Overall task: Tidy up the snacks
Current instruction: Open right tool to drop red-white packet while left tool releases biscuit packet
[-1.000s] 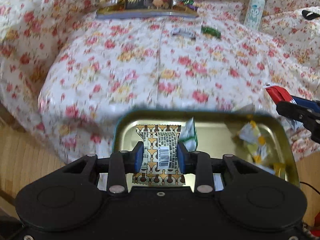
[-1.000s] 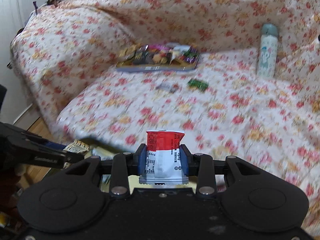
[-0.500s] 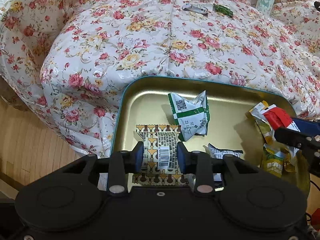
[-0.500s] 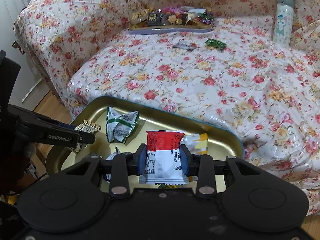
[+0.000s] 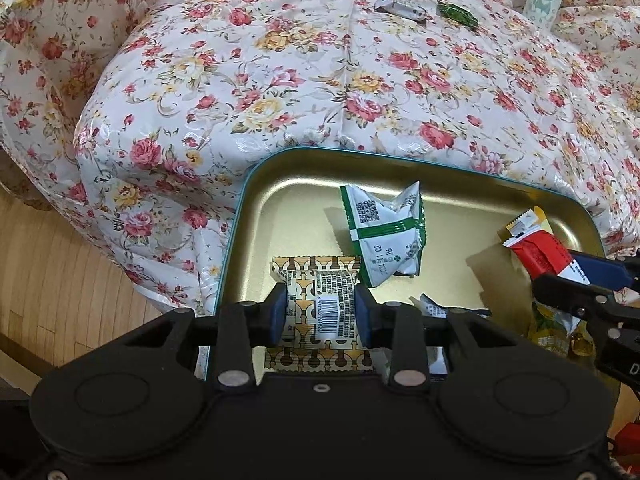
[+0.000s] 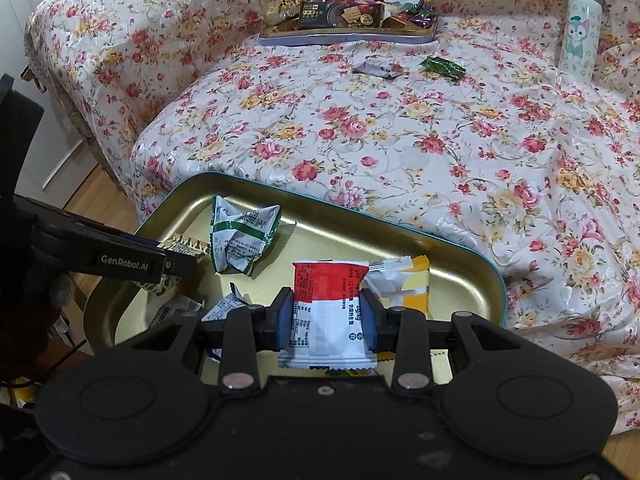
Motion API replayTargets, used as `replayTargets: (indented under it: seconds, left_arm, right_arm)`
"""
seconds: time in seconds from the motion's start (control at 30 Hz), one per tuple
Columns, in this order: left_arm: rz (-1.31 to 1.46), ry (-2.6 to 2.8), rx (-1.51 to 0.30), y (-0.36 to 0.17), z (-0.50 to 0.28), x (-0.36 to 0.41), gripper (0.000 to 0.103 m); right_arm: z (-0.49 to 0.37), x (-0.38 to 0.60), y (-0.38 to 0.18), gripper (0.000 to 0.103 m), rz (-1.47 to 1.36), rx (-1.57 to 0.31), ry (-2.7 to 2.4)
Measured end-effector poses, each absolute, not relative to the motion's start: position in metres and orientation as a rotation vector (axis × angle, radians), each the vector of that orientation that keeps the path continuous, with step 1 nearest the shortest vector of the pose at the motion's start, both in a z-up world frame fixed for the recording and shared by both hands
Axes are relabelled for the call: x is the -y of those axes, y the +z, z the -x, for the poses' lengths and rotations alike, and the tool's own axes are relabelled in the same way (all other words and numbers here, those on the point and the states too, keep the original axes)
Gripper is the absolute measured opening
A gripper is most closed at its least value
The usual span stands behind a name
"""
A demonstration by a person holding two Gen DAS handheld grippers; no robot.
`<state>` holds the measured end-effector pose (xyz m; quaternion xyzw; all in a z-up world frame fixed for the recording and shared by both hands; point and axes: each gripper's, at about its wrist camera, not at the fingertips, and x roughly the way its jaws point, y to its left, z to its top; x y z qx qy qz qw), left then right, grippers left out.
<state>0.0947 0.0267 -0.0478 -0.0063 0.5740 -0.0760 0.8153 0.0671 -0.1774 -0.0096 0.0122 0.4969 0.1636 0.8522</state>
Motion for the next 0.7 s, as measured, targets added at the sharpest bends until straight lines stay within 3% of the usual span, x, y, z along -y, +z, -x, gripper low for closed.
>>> replayTargets:
  seconds: [0.7]
  left_arm:
    - [0.057, -0.202, -1.231, -0.041, -0.089, -0.029, 0.044]
  right_arm:
    - [-0.079, 0.164, -0.022, 0.037, -0.01, -1.092, 0.368]
